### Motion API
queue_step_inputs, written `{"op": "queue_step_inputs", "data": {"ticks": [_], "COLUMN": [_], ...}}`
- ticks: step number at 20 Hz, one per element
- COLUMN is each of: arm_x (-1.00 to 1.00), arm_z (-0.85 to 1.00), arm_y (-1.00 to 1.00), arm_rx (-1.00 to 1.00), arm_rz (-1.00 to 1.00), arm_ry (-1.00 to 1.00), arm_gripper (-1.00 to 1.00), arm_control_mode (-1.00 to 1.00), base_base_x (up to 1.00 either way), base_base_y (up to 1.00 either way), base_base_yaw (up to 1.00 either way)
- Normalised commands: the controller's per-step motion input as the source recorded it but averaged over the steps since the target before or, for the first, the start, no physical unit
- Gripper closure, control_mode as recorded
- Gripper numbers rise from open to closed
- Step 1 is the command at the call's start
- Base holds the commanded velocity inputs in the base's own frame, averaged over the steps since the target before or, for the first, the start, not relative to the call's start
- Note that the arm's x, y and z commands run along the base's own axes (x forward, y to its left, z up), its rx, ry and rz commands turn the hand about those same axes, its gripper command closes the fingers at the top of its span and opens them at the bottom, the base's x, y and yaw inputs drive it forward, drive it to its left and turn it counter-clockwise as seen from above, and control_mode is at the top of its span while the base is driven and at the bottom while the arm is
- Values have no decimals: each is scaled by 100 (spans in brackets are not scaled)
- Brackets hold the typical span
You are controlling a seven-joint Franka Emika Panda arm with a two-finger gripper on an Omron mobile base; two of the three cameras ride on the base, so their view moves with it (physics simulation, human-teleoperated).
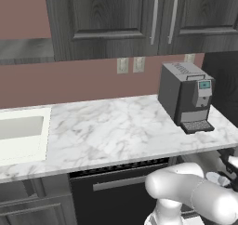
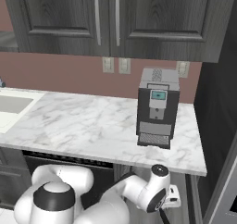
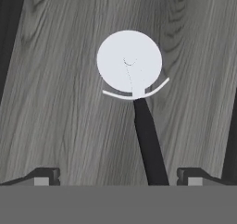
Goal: Take the pizza cutter from the drawer on the right and place it on the dining counter for cutting.
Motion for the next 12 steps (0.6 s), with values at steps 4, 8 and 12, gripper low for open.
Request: {"op": "queue_step_inputs", "data": {"ticks": [4,8,12], "arm_x": [0,0,3], "arm_z": [-12,-12,-16], "arm_y": [-3,-3,-9], "arm_rx": [0,0,0], "arm_rz": [0,0,0], "arm_ry": [0,0,0], "arm_gripper": [-100,-100,-100], "arm_control_mode": [-100,-100,-100], "base_base_x": [0,0,0], "base_base_y": [0,0,0], "base_base_yaw": [0,0,0]}}
